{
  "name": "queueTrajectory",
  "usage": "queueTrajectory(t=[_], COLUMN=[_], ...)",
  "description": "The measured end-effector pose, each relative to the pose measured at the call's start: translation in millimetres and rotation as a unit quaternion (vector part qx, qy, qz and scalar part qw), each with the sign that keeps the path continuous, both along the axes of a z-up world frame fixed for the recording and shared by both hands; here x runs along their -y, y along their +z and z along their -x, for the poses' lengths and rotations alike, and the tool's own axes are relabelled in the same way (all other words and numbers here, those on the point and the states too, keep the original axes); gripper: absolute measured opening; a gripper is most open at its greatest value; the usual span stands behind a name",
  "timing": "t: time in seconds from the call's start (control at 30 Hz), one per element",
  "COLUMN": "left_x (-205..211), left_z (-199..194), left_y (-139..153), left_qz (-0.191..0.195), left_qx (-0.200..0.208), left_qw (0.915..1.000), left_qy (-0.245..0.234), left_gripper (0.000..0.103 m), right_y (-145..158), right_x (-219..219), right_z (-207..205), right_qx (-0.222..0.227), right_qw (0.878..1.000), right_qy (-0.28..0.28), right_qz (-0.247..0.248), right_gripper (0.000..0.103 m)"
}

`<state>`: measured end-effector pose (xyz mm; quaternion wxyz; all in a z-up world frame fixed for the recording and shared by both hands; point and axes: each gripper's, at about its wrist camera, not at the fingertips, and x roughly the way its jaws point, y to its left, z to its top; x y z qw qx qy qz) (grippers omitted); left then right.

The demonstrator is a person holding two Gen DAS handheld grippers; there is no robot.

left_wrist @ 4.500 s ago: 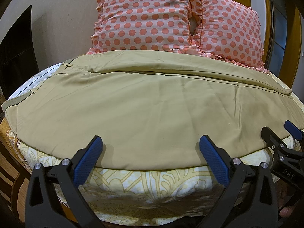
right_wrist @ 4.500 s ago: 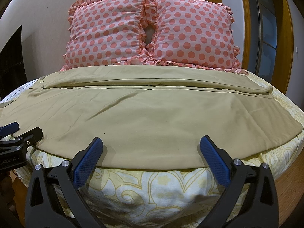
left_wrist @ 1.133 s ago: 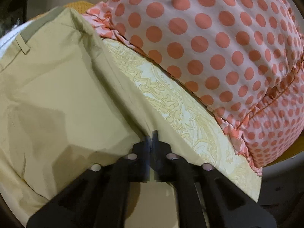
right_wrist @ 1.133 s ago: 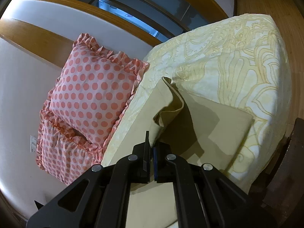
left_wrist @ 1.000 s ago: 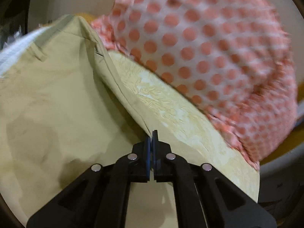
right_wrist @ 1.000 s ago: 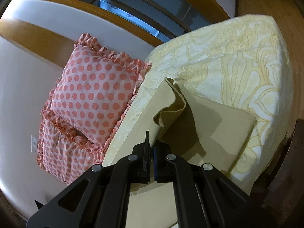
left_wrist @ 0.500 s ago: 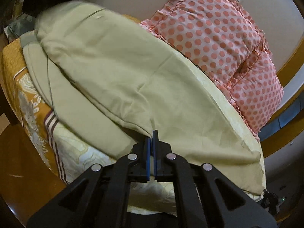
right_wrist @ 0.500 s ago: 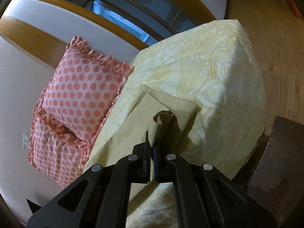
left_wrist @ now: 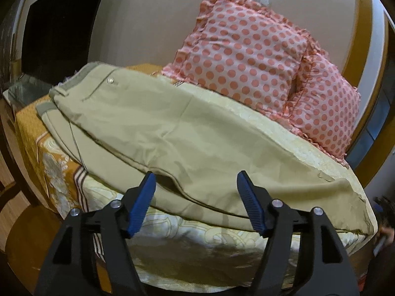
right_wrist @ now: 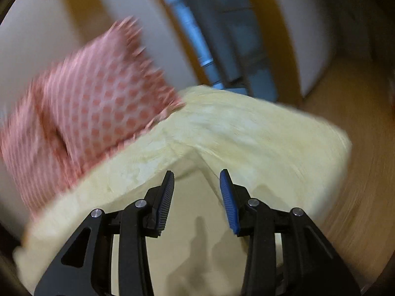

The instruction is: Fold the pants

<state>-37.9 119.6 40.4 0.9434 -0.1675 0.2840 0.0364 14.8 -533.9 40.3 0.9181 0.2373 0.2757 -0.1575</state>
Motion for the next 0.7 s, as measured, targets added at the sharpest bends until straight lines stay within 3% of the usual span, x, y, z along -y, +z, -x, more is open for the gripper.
queueTrajectory(t=[0.2,0.3,0.43,0.53,0.7], left_x=[7,11,19,28,33], left_z=[7,4,-4,-12,-18], left_y=[7,10,18,23,21], left_qz=[-0.015,-0.019,-0.029,-0.036,-0.042], left_qx=[0.005,0.008,0.018,0.025,0.022], left_qw=[0.9999,0.9998,0.9994,0.9988,0.9986], left_qy=[0.002,0.001,-0.012,-0.023,-0.023], left_gripper=[0.072,0.073,0.074,0.076,0.077], right_y=[-26,-27,-12,-1,-23], right_x=[8,-2,-5,2,3], right_z=[-68,-66,-59,-75,-116], right_qx=[-0.116,-0.119,-0.089,-0.08,-0.161], right_qw=[0.991,0.987,0.988,0.99,0.978], right_qy=[0.062,0.075,0.071,0.06,0.059], right_qz=[0.037,0.077,0.101,0.102,0.12], right_gripper=[0.04,0.021,0.016,0.016,0.018])
